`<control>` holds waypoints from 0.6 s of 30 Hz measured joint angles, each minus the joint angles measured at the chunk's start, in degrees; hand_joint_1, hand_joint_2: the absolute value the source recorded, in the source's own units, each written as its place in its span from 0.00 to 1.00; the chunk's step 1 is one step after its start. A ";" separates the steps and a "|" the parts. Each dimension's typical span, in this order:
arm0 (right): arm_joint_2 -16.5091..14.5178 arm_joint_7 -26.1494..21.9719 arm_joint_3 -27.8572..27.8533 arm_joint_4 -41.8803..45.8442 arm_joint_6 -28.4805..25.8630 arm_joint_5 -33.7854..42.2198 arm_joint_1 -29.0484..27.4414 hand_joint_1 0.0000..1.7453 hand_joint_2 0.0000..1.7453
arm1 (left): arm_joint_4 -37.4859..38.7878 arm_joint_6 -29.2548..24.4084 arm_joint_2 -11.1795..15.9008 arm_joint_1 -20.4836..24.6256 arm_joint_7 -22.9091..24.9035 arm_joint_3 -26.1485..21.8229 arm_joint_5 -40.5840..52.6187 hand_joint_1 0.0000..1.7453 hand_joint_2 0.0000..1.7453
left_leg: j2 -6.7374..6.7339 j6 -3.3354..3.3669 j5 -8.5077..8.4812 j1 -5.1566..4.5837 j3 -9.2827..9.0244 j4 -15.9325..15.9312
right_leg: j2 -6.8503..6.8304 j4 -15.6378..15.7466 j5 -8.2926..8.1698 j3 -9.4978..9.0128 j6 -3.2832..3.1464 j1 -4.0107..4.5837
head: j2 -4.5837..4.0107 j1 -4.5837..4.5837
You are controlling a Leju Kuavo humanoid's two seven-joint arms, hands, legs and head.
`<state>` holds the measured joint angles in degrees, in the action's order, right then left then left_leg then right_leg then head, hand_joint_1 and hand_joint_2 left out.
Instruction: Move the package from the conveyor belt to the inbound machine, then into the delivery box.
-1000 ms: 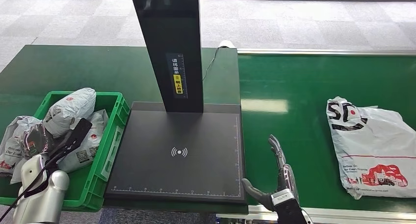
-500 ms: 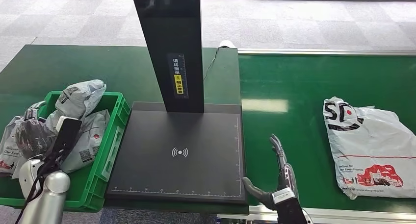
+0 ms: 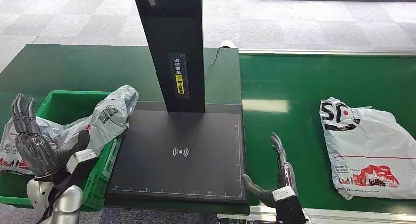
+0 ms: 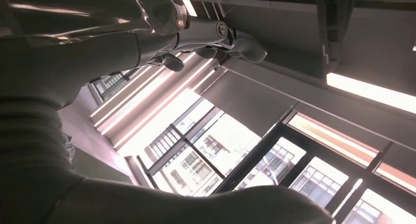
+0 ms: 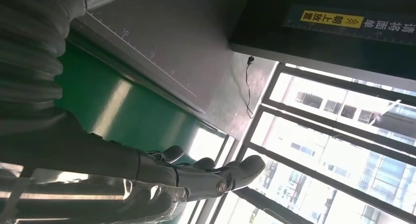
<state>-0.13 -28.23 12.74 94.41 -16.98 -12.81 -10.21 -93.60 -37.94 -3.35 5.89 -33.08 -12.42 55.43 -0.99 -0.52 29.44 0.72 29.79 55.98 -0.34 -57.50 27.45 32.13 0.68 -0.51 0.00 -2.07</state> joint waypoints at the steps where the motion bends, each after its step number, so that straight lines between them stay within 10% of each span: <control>1: 0.01 -0.04 0.05 -0.11 -0.12 0.03 0.00 0.00 1.00 | -0.45 0.00 -0.72 -0.04 -0.24 -0.46 -0.11 0.00 0.00 | 0.00 0.00 0.00 0.00 0.00 0.00 | 0.00 0.00 0.00 0.00 0.00 0.00 | 0.00 0.00; 8: 0.21 -0.61 0.15 -0.34 -0.48 0.76 0.04 0.00 1.00 | -2.41 0.01 -3.05 -0.72 -5.57 0.65 -7.91 0.00 0.00 | 0.01 0.00 0.00 0.00 0.00 0.00 | -0.01 0.00 0.00 0.01 0.00 0.00 | 0.00 0.00; 12: 0.37 -0.74 0.13 -0.55 0.67 1.15 0.69 0.00 1.00 | -2.88 0.66 -1.50 -1.76 -5.94 7.18 -15.48 0.00 1.00 | 0.02 0.00 0.00 0.00 0.00 0.01 | -0.01 0.00 0.00 0.01 0.00 0.00 | 0.00 0.00; 18: 0.50 -0.75 0.09 -0.90 2.87 1.15 1.64 0.00 1.00 | -5.83 17.18 1.63 -4.23 -6.75 19.47 -40.06 0.00 1.00 | 0.01 0.00 0.00 0.00 0.01 0.01 | -0.01 0.00 0.00 0.00 0.00 0.00 | 0.00 -0.01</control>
<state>0.37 -28.98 12.83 93.51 -14.11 -11.66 -8.57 -99.44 -20.76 -1.72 1.66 -39.83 7.05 15.37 -0.98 -0.52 29.44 0.72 29.80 55.99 -0.35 -57.49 27.45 32.14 0.68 -0.51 0.00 -2.07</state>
